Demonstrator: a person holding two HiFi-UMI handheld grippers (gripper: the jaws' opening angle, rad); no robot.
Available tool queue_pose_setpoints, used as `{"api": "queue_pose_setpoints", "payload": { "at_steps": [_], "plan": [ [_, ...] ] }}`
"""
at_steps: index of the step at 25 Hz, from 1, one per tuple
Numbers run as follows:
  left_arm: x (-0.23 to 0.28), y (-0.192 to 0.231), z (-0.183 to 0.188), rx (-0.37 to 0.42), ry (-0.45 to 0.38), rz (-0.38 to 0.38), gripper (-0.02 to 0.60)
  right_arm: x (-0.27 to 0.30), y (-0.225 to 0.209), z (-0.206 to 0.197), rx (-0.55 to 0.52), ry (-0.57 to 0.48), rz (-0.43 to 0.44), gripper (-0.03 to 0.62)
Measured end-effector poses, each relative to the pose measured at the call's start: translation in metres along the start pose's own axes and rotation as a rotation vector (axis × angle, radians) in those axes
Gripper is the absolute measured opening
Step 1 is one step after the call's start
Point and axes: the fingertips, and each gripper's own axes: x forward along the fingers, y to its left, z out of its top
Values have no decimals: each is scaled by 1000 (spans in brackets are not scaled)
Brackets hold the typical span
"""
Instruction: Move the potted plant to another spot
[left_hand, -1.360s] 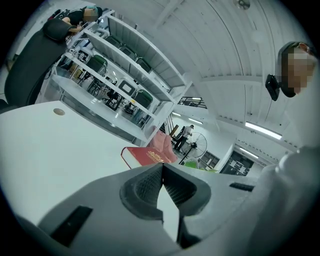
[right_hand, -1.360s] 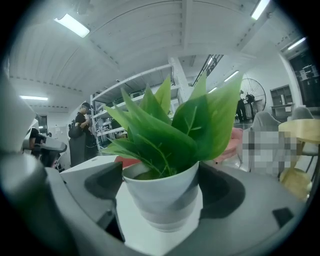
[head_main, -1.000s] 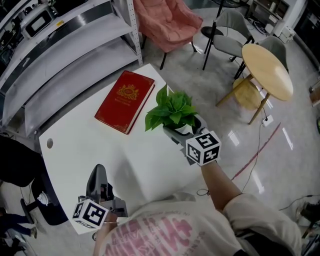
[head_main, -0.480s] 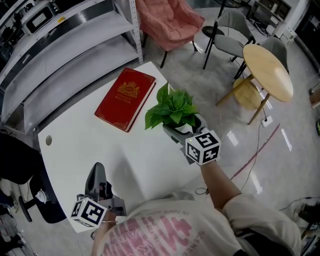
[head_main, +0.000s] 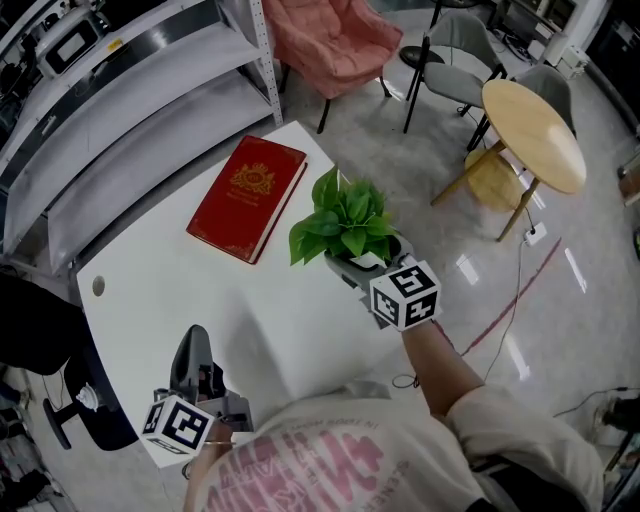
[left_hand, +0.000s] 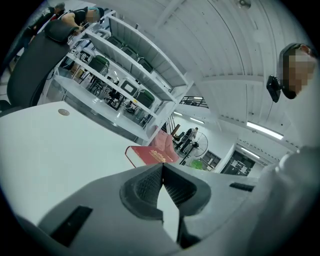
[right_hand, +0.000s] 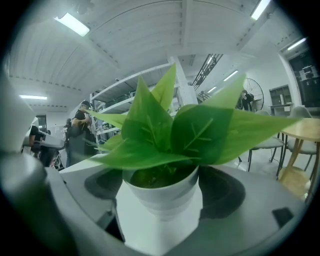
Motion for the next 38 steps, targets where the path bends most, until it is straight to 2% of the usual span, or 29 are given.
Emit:
{"api": "queue_pose_setpoints", "payload": {
  "at_steps": [27, 38],
  "plan": [
    [6, -2, -2, -10, 6, -17, 3, 2, 0, -1, -5, -6, 25, 486],
    [10, -5, -12, -33, 26, -22, 3, 3, 0, -2, 5, 35, 33, 486]
  ]
}}
